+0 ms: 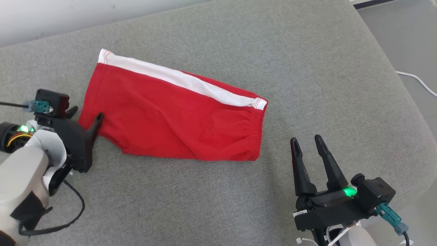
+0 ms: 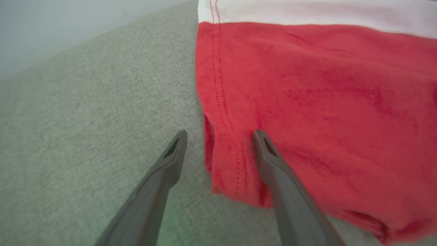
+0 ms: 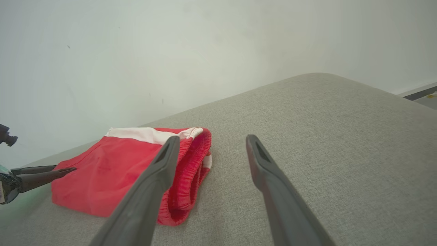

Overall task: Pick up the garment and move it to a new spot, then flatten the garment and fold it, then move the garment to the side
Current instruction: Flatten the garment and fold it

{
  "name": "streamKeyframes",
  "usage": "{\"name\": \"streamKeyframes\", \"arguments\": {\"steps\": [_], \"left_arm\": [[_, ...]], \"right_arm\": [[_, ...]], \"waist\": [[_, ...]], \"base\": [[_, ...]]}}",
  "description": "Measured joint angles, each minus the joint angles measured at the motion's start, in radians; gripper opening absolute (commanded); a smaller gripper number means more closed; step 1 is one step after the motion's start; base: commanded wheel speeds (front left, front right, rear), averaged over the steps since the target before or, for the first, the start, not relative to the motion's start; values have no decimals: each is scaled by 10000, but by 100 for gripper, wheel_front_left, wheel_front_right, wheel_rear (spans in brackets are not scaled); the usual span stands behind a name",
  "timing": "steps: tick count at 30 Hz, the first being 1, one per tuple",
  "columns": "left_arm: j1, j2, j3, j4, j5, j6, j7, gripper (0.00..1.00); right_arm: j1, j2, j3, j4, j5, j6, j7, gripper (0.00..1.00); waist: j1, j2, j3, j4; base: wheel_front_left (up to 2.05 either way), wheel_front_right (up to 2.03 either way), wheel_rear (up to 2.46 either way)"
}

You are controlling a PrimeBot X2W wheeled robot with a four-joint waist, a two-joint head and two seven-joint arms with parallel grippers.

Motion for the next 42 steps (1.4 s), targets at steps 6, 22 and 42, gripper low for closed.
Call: {"name": "streamKeyframes", "arguments": {"steps": [6,22,42], "left_arm": [[-6,40,-25,-27,-997,0,1181,38],[639,-242,105,-1020,-1758,27,151,0],[4799,-403,314,-4702,-2119,2556,-2410,0]], "right_arm": [[11,21,-23,42,-23,0,0,100],[322,-94,-610,238,-104,0,0,100],[1685,-174,-1444,522,-203,0,0,100]], "waist": [[-1,0,-79,-44],[0,0,-618,795],[-2,0,-1729,2258]], "base": [[0,0,0],[0,0,0],[0,0,0]]}}
